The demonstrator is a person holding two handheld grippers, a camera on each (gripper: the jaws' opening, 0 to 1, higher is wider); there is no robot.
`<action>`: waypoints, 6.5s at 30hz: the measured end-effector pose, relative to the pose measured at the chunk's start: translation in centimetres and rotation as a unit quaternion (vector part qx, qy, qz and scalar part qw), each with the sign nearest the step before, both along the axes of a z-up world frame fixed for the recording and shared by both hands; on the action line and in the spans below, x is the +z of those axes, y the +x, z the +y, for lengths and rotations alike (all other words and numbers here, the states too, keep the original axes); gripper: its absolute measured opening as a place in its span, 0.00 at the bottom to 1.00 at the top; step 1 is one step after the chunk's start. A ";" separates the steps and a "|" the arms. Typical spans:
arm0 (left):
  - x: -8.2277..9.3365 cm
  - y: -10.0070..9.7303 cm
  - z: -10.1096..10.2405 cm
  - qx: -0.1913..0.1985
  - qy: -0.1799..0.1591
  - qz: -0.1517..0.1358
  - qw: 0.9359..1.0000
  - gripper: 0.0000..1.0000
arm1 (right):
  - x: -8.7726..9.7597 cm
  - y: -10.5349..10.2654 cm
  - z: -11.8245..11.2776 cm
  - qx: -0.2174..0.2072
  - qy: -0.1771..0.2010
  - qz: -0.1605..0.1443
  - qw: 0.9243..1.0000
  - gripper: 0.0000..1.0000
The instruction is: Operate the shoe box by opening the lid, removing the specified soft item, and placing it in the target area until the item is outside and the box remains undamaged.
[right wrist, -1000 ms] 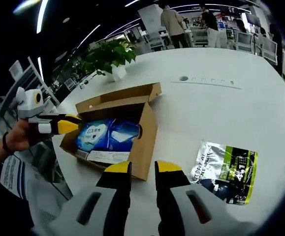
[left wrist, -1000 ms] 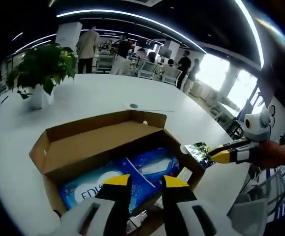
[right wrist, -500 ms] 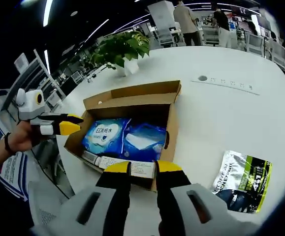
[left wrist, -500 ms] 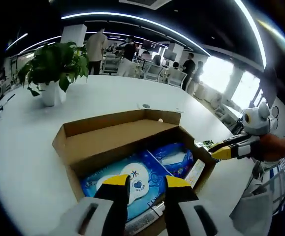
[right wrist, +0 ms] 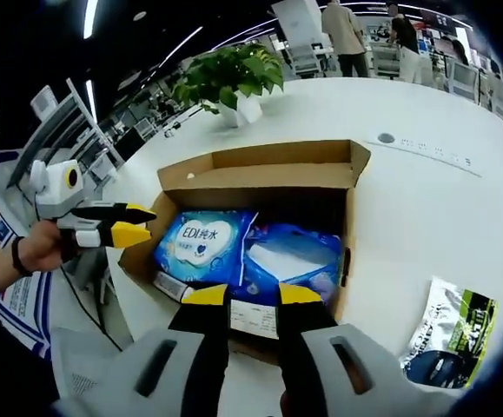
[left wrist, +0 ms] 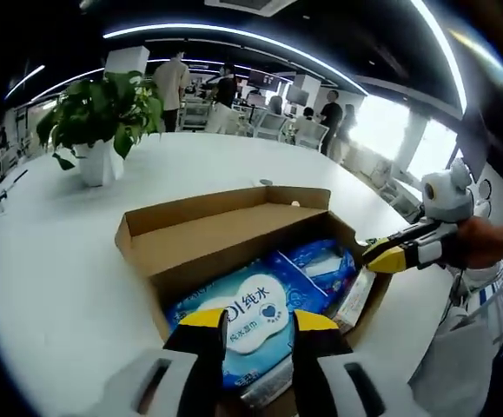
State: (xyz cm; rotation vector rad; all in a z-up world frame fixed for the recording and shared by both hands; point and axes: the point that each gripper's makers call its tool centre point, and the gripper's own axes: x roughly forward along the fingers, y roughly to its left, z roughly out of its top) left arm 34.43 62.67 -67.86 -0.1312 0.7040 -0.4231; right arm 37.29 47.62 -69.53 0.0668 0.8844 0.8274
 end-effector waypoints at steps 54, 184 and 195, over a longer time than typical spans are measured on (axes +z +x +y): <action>-2.5 0.4 1.0 -0.051 0.055 -0.012 0.997 0.30 | -5.1 2.9 6.7 0.037 -0.033 0.037 0.998 0.04; -4.1 2.6 -4.5 -0.037 0.018 0.068 0.997 0.30 | 1.2 4.2 -2.4 -0.075 0.020 -0.002 0.997 0.00; -5.9 2.5 -6.5 -0.035 -0.010 0.099 0.994 0.29 | 1.0 4.2 -3.7 -0.089 0.027 0.004 0.996 0.00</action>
